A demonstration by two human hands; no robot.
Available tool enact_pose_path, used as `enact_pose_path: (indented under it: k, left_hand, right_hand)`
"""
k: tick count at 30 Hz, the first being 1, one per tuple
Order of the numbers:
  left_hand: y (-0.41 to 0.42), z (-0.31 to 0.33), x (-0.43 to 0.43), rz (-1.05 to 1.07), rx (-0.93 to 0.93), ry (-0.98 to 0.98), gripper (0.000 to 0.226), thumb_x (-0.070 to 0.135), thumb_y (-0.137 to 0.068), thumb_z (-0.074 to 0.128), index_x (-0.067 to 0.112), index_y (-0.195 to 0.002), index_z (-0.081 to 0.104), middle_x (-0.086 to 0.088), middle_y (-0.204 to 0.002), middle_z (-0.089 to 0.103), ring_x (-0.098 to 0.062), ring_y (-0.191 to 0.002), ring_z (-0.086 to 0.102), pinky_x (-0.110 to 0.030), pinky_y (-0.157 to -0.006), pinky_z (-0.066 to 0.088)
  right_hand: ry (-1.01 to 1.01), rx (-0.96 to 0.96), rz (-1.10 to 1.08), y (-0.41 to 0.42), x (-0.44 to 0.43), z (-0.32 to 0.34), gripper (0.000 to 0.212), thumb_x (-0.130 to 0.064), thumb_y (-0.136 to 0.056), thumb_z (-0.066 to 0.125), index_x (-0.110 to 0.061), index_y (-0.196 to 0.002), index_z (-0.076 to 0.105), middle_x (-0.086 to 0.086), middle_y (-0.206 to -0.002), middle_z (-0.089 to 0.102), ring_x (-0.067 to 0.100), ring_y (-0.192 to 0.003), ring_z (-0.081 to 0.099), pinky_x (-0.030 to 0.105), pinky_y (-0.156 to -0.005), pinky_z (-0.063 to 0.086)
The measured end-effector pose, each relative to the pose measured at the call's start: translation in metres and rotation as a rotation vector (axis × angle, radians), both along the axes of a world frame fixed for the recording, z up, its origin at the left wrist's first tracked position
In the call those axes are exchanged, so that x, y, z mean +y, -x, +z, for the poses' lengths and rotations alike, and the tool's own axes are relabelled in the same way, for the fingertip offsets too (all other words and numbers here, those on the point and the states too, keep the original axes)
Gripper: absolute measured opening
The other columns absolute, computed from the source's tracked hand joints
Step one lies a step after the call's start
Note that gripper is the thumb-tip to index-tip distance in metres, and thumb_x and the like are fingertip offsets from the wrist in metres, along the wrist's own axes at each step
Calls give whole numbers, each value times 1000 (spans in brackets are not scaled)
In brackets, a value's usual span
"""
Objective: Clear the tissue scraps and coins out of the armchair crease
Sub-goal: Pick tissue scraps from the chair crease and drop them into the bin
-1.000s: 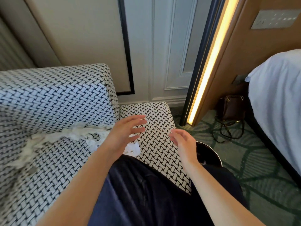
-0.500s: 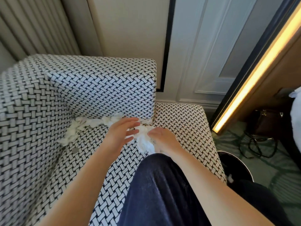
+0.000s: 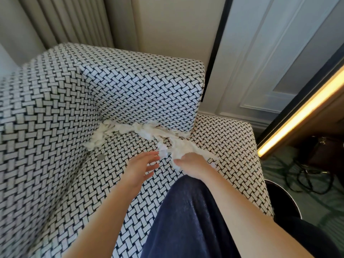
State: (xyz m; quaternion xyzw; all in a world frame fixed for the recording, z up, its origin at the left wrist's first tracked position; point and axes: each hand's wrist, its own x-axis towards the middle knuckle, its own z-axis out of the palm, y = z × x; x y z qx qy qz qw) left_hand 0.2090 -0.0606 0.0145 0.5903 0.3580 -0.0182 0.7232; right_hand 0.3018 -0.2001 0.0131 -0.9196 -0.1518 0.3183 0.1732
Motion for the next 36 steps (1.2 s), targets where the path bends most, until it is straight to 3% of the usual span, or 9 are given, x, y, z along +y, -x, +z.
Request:
enact_pose_path:
  k: [4,12,17,21,22,24,27,29,36]
  left_hand:
    - [2,-3,-2,36,22,9,20,17,-96,48,20,-104,67,2,-104,69,-19,-102,63,-35,-92,48]
    - [-13,-1,-15,6,21,-19,19,16,-96,50,19,-104,67,1,-104,68,-18,-97,63,-33,-88,48]
    - [-36,-2,-23,-186,1,-198,20,16,-95,50,22,-108,65,3,-118,62,-16,-99,60,-31,-87,45]
    - [-61,-13,-32,-416,-68,-460,31,12,-94,48,24,-121,59,9,-131,45,-3,-81,52,-11,-64,47]
    - [-68,-17,-34,-477,-83,-532,34,11,-94,48,24,-124,56,9,-138,41,-5,-91,55,-11,-73,49]
    - [-83,-27,-39,-613,-95,-673,42,10,-94,47,23,-134,48,5,-151,29,-18,-129,43,-32,-106,39]
    - [-101,-38,-48,-781,-62,-843,54,10,-97,43,22,-148,27,5,-158,12,-23,-145,13,-44,-118,16]
    - [-107,-44,-51,-851,-11,-933,57,13,-100,39,25,-150,17,8,-159,7,-28,-145,8,-47,-118,13]
    - [-111,-48,-53,-825,11,-1090,43,26,-98,45,26,-141,41,1,-145,38,-21,-129,39,-39,-99,43]
  right_hand:
    - [-330,-226,-227,8,-11,0,30,-30,-95,45,-8,-92,64,6,-105,67,15,-88,62,28,-79,49]
    - [-755,-654,-500,21,-22,9,8,-13,-87,61,-18,-93,59,-6,-101,59,9,-104,48,-3,-83,25]
    - [-925,-811,-707,23,-25,10,16,0,-85,60,-10,-96,55,-2,-101,56,8,-101,51,1,-90,31]
    - [-956,-883,-900,20,-29,5,16,3,-86,58,-4,-99,53,3,-102,54,13,-102,51,1,-91,30]
    - [-962,-885,-942,20,-30,4,17,3,-86,57,-4,-100,52,2,-102,52,12,-101,50,0,-90,29]
    - [-980,-870,-1016,19,-31,3,18,4,-86,56,-4,-102,51,2,-103,49,9,-101,46,-1,-90,28]
    - [-980,-867,-1053,15,-32,-1,17,3,-88,54,-7,-102,49,1,-103,48,8,-101,45,0,-91,28]
    - [-965,-851,-1052,14,-32,-4,15,1,-89,54,-9,-99,48,0,-102,49,5,-98,46,0,-90,29]
    - [-958,-781,-1024,10,-34,-12,17,0,-89,53,-15,-95,48,-3,-98,51,-14,-93,45,0,-82,32]
